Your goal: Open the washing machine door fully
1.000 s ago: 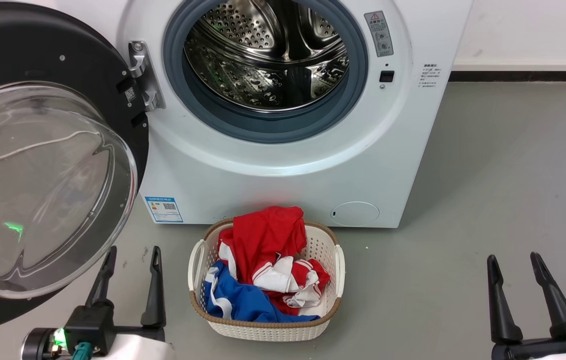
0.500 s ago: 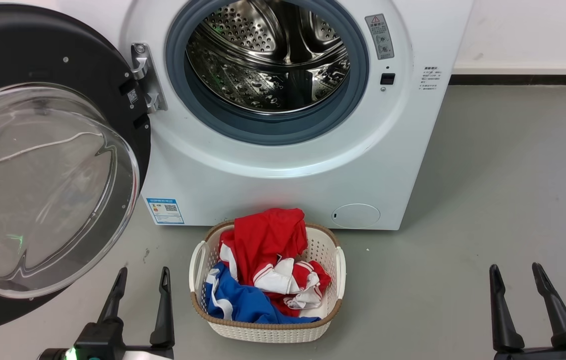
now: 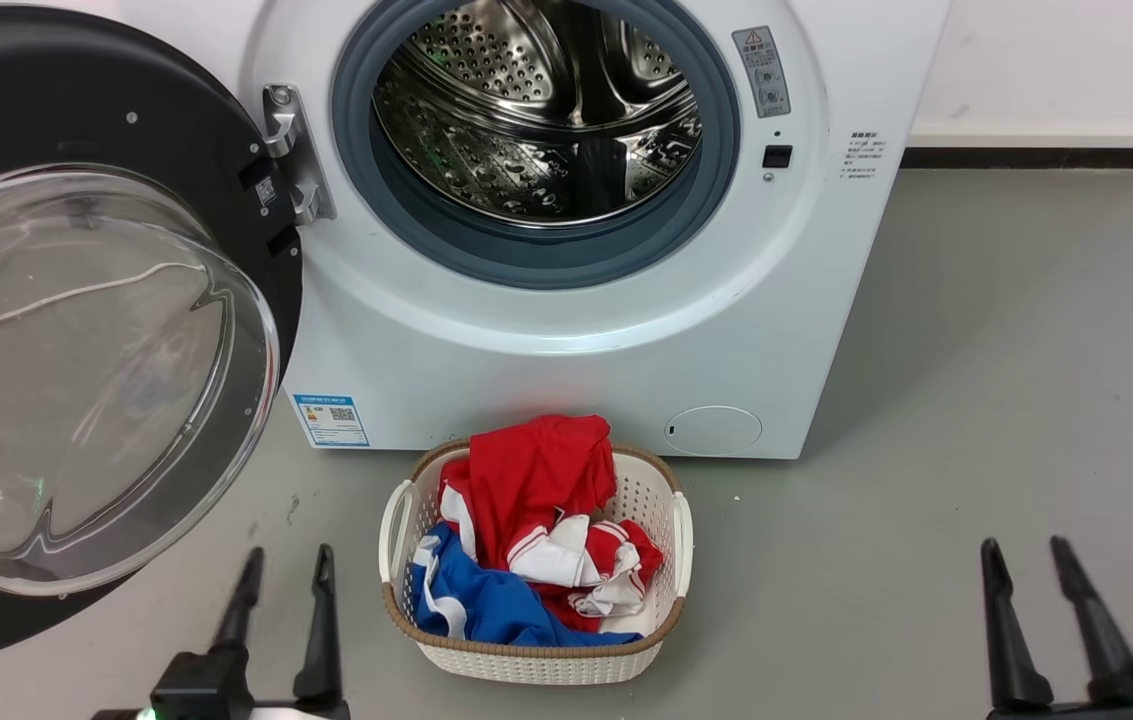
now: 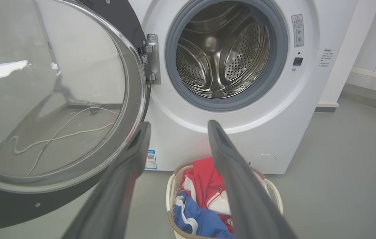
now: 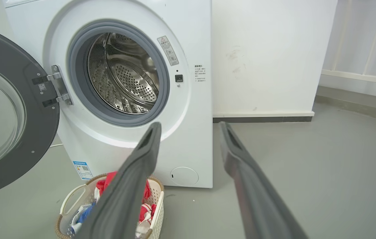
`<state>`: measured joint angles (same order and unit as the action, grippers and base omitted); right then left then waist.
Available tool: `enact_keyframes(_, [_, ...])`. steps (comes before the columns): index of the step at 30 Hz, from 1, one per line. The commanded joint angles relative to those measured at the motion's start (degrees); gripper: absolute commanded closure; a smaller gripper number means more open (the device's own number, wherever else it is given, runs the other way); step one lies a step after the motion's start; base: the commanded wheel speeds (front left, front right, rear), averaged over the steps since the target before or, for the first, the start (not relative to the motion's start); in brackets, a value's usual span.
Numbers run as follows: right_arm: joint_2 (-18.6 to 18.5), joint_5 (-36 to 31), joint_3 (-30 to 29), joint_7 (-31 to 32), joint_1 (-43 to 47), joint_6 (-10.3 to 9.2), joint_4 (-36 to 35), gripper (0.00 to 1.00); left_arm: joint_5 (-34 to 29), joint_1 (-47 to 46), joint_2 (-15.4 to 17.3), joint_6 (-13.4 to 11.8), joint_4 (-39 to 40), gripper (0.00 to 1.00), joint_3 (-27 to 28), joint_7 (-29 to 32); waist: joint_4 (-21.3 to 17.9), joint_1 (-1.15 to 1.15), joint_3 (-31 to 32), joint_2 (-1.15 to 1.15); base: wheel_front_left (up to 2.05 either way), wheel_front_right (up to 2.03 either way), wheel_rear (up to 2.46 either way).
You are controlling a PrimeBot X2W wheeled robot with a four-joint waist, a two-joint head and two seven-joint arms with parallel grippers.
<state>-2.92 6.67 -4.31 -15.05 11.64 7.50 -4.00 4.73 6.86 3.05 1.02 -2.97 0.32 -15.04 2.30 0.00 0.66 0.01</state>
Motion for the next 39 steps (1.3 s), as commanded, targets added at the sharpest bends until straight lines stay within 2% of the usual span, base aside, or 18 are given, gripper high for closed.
enact_keyframes(1, [0.0,0.1,0.0,0.0,0.0,0.0,0.0,1.0,0.1,0.0,0.0,0.0,0.0,1.0,0.0,0.0,0.0,0.0,0.0,-0.01,0.0,0.0,0.0])
enact_keyframes(4, [0.0,1.4,0.3,0.2,0.1,0.0,1.2,1.0,1.4,-0.1,-0.1,0.1,-1.6,1.0,0.2,0.7,0.0,0.0,0.0,-0.01,0.0,0.0,0.0])
enact_keyframes(19, [-1.0,19.4,1.0,3.5,-3.6,0.0,4.5,1.0,18.6,-2.8,-0.1,1.4,-3.4,1.0,1.4,4.9,-0.3,0.0,-0.1,-0.01,0.0,0.0,0.0])
enact_keyframes(39, [-1.7,38.4,1.4,7.4,-7.6,0.0,8.1,1.0,37.3,-5.7,-0.1,2.8,-5.4,1.0,2.7,9.3,-0.7,0.0,-0.2,-0.01,0.0,0.0,0.0])
